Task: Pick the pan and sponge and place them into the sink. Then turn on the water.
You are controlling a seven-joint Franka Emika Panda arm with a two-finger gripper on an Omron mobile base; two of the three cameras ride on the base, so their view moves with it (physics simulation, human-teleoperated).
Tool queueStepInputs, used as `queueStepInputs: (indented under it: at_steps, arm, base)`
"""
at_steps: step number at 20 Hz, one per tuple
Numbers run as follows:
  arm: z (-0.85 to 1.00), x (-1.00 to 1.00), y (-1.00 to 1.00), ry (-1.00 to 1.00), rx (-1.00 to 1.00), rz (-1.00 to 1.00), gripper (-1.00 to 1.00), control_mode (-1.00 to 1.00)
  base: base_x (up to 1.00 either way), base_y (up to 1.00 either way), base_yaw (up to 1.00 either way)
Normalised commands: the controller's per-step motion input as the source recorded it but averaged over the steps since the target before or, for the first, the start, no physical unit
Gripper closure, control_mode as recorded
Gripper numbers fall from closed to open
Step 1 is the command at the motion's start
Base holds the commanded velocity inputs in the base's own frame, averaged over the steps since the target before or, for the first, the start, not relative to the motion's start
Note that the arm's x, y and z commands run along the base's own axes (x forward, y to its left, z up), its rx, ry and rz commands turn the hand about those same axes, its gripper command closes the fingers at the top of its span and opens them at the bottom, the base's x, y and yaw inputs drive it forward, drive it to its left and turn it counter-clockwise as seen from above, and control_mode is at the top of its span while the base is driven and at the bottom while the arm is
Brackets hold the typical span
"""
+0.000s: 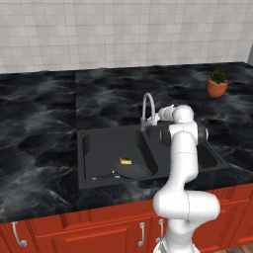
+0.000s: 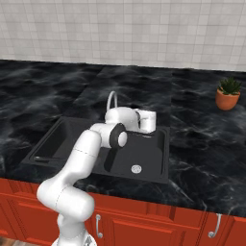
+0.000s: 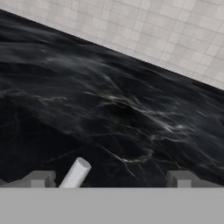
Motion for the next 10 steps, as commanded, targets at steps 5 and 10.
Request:
queueStepInputs:
  at_steps: [5,10]
  arm:
    - [-0.45,0.32,-1.00,0.05,0.00,0.00,-1.00,-1.00]
    - [-0.50,0.35,-1.00,0.06,0.00,0.00,-1.00,-1.00]
  base:
    - [0.00,0.00,0.00]
    - [0.00,0.00,0.00]
